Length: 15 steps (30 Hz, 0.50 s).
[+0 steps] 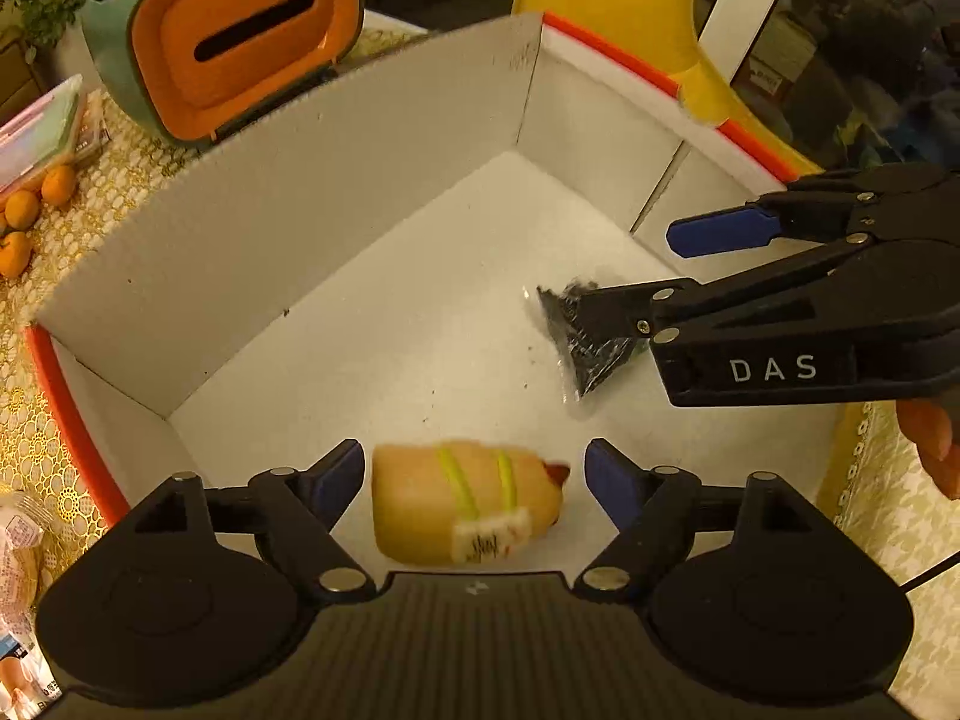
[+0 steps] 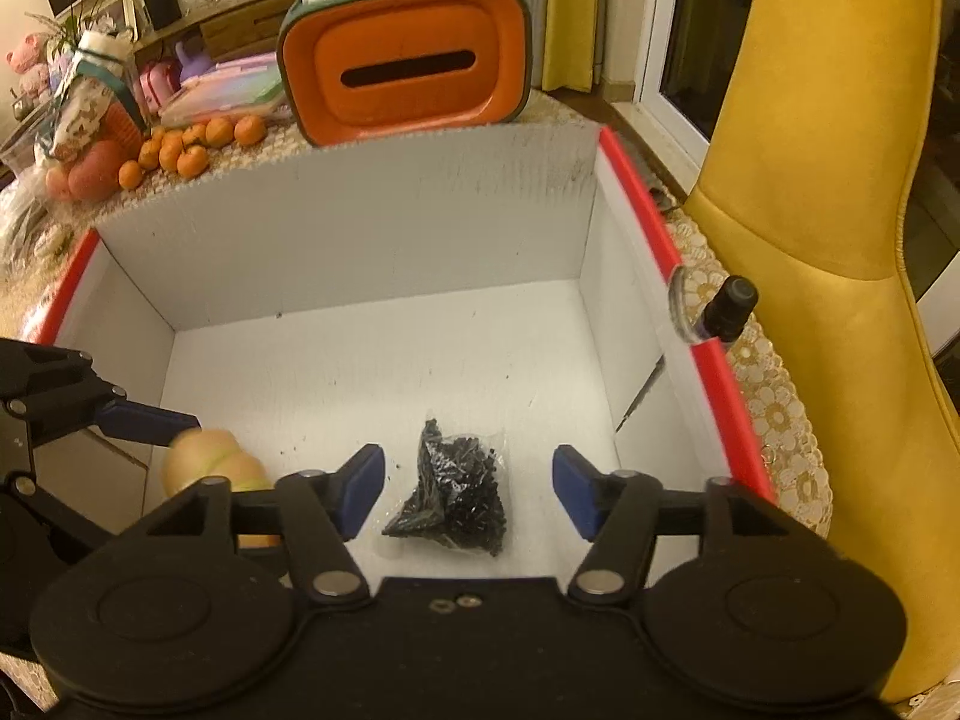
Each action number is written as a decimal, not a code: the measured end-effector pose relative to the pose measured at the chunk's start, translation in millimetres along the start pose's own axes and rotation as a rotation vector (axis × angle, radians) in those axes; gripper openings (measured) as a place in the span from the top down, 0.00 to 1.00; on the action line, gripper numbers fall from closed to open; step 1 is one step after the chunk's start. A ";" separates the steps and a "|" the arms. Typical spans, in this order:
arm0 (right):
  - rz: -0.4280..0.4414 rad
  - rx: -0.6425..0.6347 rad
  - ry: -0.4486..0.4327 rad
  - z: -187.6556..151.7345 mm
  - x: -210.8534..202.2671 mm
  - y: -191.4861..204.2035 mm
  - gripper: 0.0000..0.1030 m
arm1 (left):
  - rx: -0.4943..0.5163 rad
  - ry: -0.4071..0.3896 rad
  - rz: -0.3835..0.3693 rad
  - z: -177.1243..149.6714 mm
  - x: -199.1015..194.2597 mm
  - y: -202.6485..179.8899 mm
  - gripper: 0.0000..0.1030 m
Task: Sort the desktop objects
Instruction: 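Open the right tool to drop the black bag while the left tool releases the toy figure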
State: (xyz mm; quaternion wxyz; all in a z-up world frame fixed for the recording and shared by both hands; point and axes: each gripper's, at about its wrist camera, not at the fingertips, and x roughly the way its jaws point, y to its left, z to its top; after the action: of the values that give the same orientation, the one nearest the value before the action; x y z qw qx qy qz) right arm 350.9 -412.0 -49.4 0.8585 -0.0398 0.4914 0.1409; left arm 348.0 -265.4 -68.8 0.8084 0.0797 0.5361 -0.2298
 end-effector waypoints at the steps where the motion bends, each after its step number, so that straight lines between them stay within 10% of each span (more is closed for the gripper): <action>1: 0.003 0.006 -0.007 0.3 -2.6 -0.6 0.36 | -0.006 -0.010 -0.004 -0.3 -2.3 0.0 0.21; 15: 0.059 0.048 -0.156 -3.3 -55.1 -4.6 0.16 | -0.076 -0.159 -0.051 -11.1 -42.8 2.9 0.03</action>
State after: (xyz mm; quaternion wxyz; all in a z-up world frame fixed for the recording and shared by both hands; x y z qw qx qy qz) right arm 323.2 -428.2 -4.3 0.8904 0.0064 0.4272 0.1572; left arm 326.4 -246.4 -35.1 0.8447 0.0165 0.4805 -0.2354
